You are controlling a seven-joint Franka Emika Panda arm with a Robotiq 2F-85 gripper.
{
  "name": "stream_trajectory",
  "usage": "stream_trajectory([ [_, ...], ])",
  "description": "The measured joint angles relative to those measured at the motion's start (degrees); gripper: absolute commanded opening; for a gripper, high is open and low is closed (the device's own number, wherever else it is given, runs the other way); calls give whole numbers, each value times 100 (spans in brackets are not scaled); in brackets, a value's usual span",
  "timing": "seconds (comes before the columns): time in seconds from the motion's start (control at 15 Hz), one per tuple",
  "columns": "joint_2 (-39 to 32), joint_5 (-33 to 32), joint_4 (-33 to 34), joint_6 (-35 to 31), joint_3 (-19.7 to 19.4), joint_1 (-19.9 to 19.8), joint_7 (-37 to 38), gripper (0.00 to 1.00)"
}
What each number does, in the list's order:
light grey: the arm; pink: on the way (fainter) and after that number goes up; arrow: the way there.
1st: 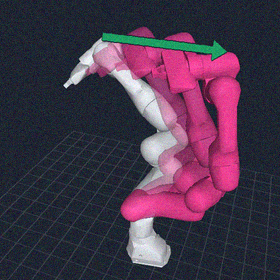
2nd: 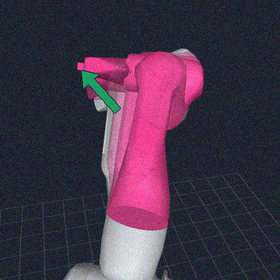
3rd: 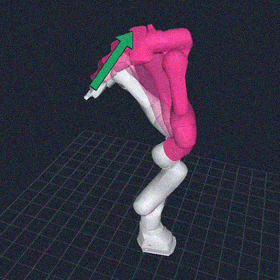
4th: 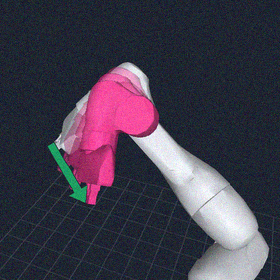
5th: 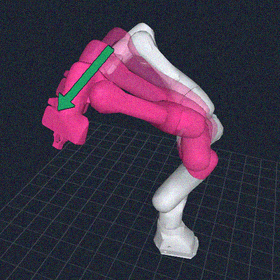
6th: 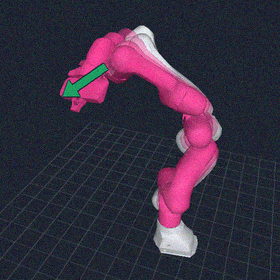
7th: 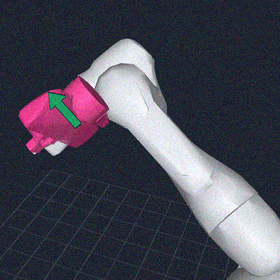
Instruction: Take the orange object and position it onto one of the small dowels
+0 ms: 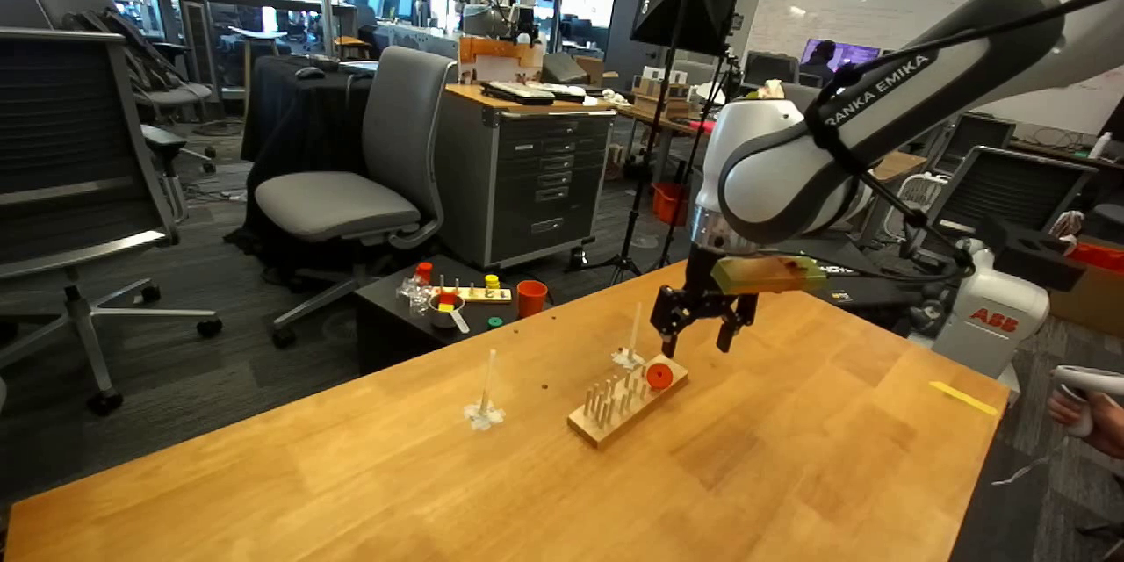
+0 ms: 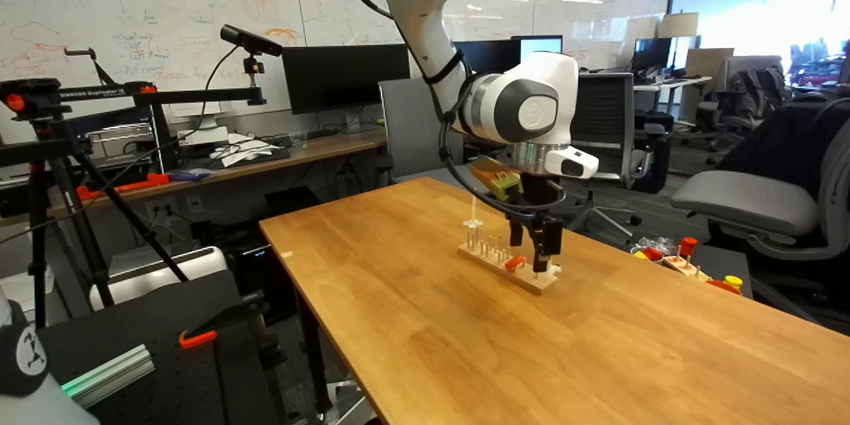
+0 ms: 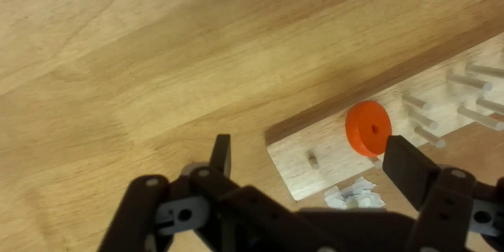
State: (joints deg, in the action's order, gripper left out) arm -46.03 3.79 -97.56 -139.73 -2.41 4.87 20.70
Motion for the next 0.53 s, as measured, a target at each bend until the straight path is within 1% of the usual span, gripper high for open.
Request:
stream_trajectory([
  [0.53, -56, 0, 7, 1, 25, 137, 0, 100],
])
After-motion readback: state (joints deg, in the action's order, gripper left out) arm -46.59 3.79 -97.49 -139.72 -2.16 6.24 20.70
